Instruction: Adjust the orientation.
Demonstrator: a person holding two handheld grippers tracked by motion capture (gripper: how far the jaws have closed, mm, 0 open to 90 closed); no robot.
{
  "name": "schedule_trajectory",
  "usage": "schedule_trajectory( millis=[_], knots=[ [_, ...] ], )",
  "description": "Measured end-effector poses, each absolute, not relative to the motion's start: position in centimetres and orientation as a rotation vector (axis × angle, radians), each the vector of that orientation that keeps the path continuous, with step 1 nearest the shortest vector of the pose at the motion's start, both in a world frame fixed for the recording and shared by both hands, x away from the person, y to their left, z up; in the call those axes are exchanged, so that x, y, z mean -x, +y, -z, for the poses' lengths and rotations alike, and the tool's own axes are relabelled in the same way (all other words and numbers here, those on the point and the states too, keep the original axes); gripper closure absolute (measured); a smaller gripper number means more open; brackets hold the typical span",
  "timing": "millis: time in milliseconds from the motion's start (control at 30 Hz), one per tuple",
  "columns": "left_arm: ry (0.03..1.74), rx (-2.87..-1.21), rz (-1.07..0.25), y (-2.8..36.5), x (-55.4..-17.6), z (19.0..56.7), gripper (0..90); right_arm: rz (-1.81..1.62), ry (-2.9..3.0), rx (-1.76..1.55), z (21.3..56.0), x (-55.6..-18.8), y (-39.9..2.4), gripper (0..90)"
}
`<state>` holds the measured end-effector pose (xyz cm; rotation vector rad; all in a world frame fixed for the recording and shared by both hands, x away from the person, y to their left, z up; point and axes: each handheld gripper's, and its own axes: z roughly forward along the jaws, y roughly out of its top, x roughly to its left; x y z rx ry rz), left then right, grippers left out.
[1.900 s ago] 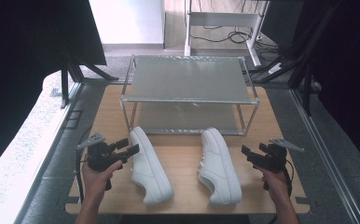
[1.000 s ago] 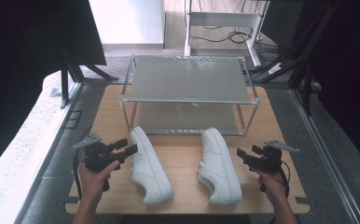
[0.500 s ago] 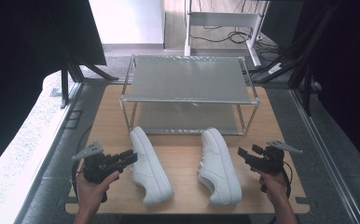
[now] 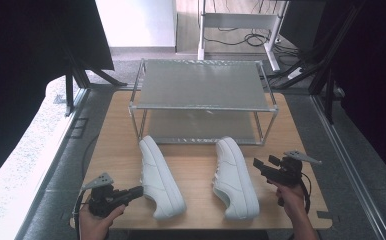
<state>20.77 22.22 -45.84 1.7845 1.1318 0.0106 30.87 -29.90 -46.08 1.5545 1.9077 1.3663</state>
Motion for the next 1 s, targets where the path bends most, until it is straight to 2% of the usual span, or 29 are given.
schedule_trajectory(
  millis=[400,1000],
  knots=[
    [1.150,-1.909,0.051,19.8,-20.7,48.4,88.8,-1.343,1.900,-1.576,46.5,-31.0,-30.1,26.7],
    [1.108,-1.956,0.061,18.0,-22.1,47.6,88.5,-1.346,1.882,-1.581,46.3,-30.8,-30.3,27.1]
  ],
)
